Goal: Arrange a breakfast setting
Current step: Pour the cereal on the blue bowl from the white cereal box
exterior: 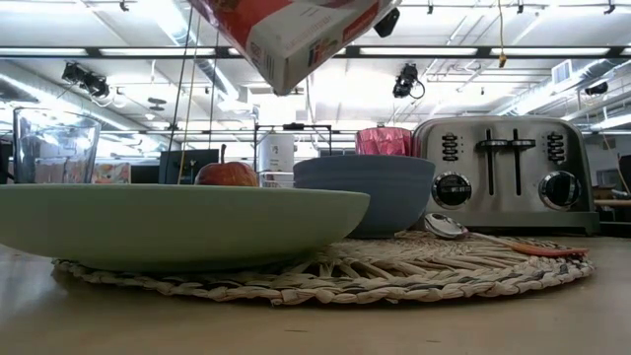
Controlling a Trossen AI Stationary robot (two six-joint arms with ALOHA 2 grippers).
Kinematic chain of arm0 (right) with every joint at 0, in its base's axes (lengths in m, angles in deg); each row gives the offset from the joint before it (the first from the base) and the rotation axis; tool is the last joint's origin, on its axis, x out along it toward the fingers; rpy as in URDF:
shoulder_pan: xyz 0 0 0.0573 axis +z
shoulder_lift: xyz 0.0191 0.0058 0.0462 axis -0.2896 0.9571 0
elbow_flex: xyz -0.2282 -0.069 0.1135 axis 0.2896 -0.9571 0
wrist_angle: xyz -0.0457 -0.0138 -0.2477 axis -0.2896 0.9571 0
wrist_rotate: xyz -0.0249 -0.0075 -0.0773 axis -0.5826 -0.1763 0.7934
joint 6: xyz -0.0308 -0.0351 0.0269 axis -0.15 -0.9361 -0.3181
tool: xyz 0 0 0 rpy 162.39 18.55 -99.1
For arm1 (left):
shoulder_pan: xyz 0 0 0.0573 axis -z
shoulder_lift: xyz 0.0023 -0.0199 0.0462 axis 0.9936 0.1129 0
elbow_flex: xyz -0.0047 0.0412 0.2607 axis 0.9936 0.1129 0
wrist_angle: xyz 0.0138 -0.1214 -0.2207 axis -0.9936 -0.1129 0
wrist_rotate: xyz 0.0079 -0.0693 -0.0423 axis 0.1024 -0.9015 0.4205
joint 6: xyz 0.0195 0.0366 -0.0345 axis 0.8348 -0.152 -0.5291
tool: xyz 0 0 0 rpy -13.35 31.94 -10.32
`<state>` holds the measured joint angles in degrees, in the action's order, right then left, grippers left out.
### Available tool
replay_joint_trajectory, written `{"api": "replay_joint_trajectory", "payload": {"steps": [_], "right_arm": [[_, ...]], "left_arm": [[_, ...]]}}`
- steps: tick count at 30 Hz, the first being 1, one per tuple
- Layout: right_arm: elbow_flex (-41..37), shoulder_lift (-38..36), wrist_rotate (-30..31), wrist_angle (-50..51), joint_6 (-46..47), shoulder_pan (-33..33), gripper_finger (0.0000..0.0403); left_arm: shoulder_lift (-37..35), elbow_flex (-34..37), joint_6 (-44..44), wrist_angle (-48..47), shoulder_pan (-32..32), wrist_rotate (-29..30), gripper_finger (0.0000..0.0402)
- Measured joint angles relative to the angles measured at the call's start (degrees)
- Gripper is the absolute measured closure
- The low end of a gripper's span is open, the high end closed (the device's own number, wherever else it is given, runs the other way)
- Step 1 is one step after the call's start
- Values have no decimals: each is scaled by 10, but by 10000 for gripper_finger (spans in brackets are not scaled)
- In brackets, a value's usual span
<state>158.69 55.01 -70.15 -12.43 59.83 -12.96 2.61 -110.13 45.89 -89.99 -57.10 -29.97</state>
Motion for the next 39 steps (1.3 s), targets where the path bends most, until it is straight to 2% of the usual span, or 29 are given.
{"api": "replay_joint_trajectory", "payload": {"steps": [6,10,13,15,19,22,26,32,39], "right_arm": [[-1,-3,3,29,3,0,172],[-1,-25,5,62,3,1,173],[-1,-55,9,103,14,7,173],[-1,-81,9,146,26,15,174],[0,-136,7,260,64,38,174],[-2,-178,19,331,104,64,174],[-13,-236,34,396,162,97,174],[-16,-302,78,496,213,126,174],[-16,-350,73,601,224,130,175]], "left_arm": [[-10,-1,-6,6,0,-3,342],[-37,-1,-45,2,0,-36,292],[-69,0,-66,-6,0,-93,255],[-97,0,-94,-6,1,-98,239],[-145,-1,-114,-5,13,-26,231],[-165,-1,-103,-5,19,43,231],[-175,-1,-77,-5,19,100,230],[-166,0,-74,-4,19,126,230],[-148,0,-93,-3,19,143,230]]}}
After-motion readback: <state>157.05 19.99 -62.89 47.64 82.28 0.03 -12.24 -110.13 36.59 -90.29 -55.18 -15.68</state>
